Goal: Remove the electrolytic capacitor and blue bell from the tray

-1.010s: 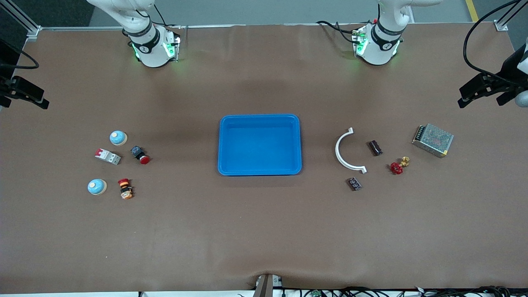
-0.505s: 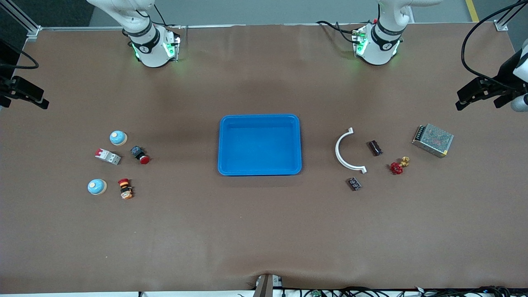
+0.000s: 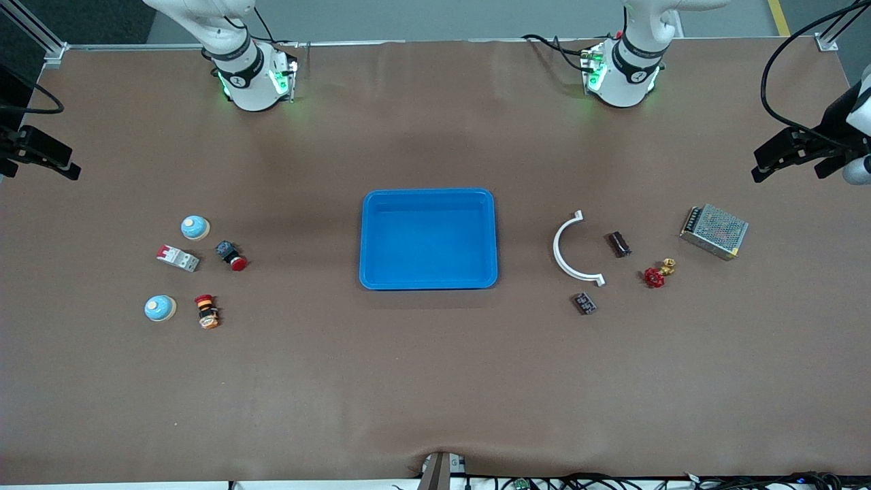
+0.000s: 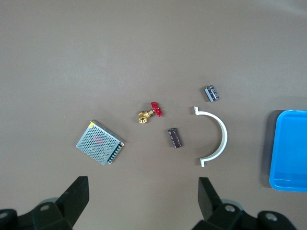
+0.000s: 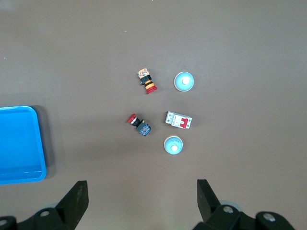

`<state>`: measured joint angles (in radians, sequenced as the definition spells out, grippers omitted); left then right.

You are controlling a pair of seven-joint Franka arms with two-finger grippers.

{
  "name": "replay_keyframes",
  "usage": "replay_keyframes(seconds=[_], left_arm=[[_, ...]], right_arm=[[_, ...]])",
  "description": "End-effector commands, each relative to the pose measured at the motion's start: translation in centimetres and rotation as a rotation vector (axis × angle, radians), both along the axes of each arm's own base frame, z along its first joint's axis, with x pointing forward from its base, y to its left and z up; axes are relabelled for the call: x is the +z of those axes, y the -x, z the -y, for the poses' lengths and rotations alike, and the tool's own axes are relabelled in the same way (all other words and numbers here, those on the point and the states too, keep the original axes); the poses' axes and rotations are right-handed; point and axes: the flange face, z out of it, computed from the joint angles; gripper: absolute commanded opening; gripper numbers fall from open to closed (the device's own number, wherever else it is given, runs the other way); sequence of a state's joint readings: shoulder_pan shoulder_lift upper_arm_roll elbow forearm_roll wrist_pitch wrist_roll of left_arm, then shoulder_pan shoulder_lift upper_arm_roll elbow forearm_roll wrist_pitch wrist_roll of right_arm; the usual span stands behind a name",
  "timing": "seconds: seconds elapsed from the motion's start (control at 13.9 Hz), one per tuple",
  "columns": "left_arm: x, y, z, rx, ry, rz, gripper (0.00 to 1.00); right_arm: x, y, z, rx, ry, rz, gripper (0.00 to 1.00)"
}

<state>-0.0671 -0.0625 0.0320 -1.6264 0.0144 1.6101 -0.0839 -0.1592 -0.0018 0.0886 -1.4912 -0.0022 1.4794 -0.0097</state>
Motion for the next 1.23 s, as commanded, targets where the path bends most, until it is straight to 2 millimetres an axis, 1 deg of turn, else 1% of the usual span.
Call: replay_keyframes(seconds=[0.0, 0.22, 0.29, 0.43, 0.5, 0.65, 0.94, 1.01, 1.15], left_arm=[[0.7, 0.3, 0.1, -0.018, 0.003, 0.006, 1.00], [0.7, 0.4, 0.1, -0.018, 0.002, 0.004, 1.00], [0.7, 0.4, 0.5, -0.026, 0.001, 0.004, 1.00], [0.7, 0.3, 0.6, -0.026, -0.003, 0.004, 1.00], [1.1, 0.1, 0.6, -0.025, -0.003, 0.012, 1.00], [1.4, 0.1, 0.9, -0.030, -0.005, 0.020, 1.00], [1.3, 0.3, 1.7, -0.048, -0.035, 0.006, 1.00], [1.3, 0.3, 2.4, -0.061, -0.037, 0.003, 1.00], [1.3, 0.5, 2.7, -0.066, -0.038, -0.004, 1.00]], right_arm=[[0.2, 0.3, 0.2, 0.002, -0.015, 0.006, 1.00], [0.3, 0.3, 0.3, 0.001, -0.015, 0.008, 1.00], [0.3, 0.3, 0.3, 0.001, -0.014, 0.010, 1.00], [0.2, 0.2, 0.1, 0.004, -0.014, 0.011, 1.00], [0.2, 0.2, 0.1, 0.004, -0.014, 0.014, 1.00], [0.3, 0.2, 0.1, 0.004, -0.014, 0.014, 1.00], [0.4, 0.3, 0.3, 0.002, -0.015, 0.016, 1.00], [0.5, 0.2, 0.3, 0.002, -0.015, 0.017, 1.00], [0.4, 0.3, 0.2, 0.002, -0.016, 0.013, 1.00]])
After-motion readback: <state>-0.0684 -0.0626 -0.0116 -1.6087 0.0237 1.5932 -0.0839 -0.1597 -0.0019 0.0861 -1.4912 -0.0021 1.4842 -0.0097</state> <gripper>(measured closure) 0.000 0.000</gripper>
